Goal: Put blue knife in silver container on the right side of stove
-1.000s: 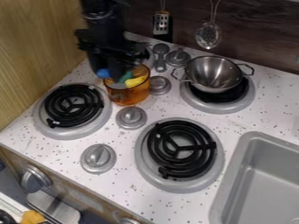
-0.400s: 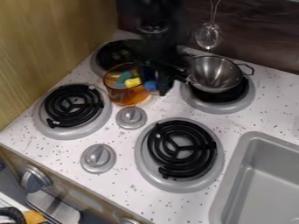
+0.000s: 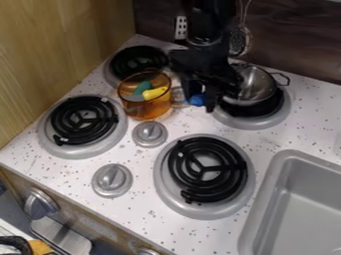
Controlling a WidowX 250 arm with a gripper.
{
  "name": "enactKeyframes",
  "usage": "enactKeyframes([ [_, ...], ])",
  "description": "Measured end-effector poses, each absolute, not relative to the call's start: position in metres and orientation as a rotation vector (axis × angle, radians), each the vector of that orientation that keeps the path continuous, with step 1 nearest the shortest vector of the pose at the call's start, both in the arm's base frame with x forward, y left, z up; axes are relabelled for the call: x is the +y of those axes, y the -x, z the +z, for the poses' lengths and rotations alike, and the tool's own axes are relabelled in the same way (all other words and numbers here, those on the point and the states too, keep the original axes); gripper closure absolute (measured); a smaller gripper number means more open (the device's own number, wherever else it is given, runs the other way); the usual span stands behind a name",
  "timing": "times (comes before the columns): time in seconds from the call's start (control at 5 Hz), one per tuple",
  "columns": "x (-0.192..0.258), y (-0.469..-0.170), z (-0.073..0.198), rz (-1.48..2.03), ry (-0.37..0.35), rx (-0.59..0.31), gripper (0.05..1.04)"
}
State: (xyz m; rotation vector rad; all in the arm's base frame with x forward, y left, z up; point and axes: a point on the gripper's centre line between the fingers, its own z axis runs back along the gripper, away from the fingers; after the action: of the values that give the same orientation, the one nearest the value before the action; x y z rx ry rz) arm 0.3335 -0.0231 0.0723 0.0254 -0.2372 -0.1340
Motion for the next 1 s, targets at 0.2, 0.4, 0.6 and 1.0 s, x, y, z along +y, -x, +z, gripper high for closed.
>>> enactKeyframes([
  [0.2,-0.024,-0.348,0.072,-0.157,-0.031,-0.262,0.663],
  [0.4,-0.027,-0.361,0.070,-0.176,-0.028,-0.287,0.663],
  [0.6,-0.031,-0.372,0.066,-0.208,-0.035,-0.281,0.663],
  [1.0,-0.046,-0.379,0.062,-0.216,-0.020,-0.273,0.663],
])
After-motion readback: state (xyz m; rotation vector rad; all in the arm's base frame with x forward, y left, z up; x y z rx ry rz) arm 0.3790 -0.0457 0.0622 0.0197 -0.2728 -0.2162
